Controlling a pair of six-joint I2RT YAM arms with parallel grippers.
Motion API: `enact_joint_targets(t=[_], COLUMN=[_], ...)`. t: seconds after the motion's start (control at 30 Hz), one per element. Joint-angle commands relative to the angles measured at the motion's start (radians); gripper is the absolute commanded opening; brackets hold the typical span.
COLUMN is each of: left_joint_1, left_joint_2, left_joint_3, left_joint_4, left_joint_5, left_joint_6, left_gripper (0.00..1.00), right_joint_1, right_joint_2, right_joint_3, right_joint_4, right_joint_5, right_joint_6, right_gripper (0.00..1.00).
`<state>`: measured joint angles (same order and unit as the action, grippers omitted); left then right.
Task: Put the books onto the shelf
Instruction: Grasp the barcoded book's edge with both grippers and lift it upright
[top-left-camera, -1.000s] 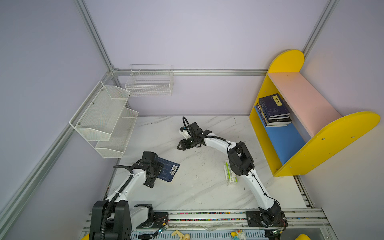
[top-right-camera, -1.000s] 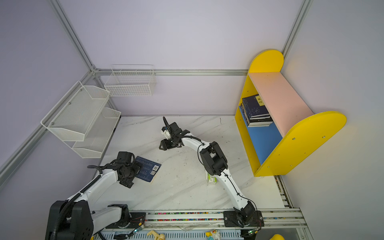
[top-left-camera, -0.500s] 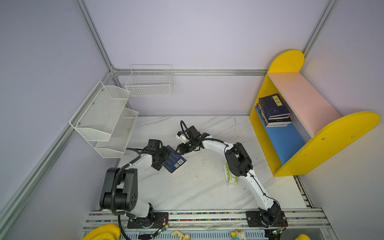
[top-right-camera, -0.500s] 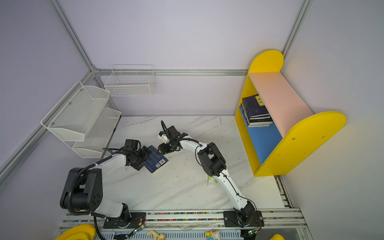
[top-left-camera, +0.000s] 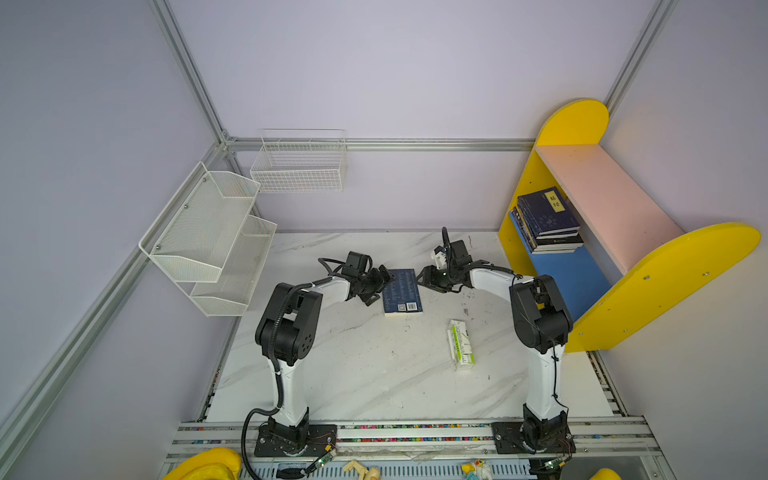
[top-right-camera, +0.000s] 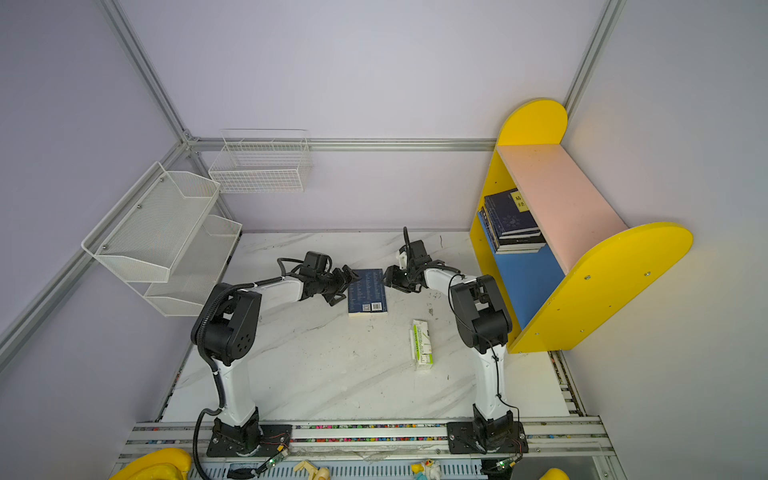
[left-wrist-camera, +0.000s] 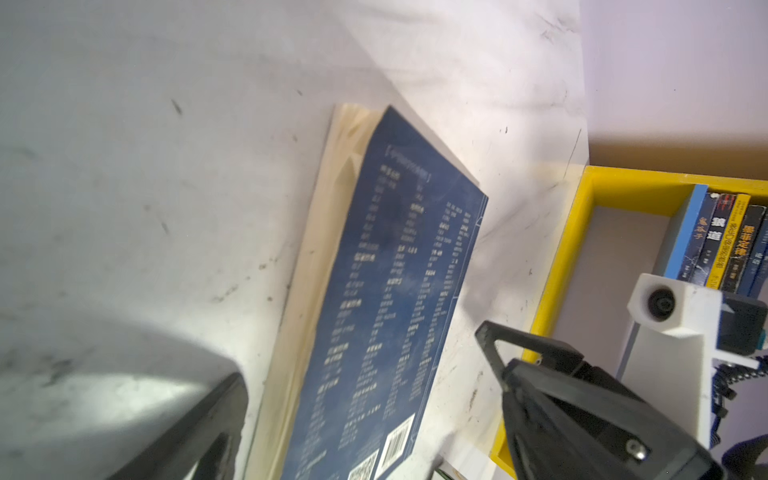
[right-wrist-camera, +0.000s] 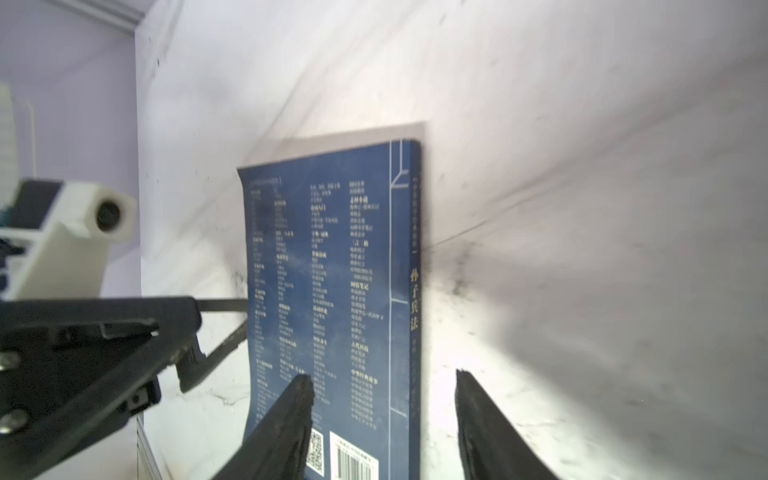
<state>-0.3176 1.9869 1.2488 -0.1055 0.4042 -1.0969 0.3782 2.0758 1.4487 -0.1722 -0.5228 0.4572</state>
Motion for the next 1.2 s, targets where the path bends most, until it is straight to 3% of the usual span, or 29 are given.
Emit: enact_joint_targets(t=[0.0,0.23,0.53,0.67,0.73,1.03,1.17], left_joint_1=[0.011,0.008,-0.015,-0.021,-0.02,-0.021,-0.021], left_joint_2=[-0.004,0.008,0.089,0.095,0.091,0.066,0.068], left_joint_3=[0.045,0.075,0.119,0.123,0.12,0.095,0.102], left_joint_4=[-0.075,-0.149,-0.091,-0.048,-0.039,-0.026,-0.056], left_joint_5=[0.02,0.007,0.102,0.111,0.104,0.078,0.067], left_joint_6=[-0.022,0.021,-0.041,-0.07,-0.078,-0.076,-0.048], left_gripper=[0.95,0.94,0.93,0.93,0.93,0.93,0.92], right_joint_1=[0.029,0.057,0.12,0.116,0.105,0.087,0.089], right_joint_2=[-0.026,0.029,0.107,0.048,0.009,0.024,0.069], right_joint_3=[0.014,0.056,0.106,0.038,0.031,0.169,0.172], right_joint_4=[-0.027,-0.114,-0.057,0.195,0.246,-0.222,-0.272], right_joint_5=[0.026,0.058,-0.044,-0.205,-0.221,0.331,0.378], right_joint_6=[0.025,0.042,0.092,0.202,0.231,0.072,0.025], right_gripper=[0.59,0.6,0.59,0.58,0.58,0.62,0.63])
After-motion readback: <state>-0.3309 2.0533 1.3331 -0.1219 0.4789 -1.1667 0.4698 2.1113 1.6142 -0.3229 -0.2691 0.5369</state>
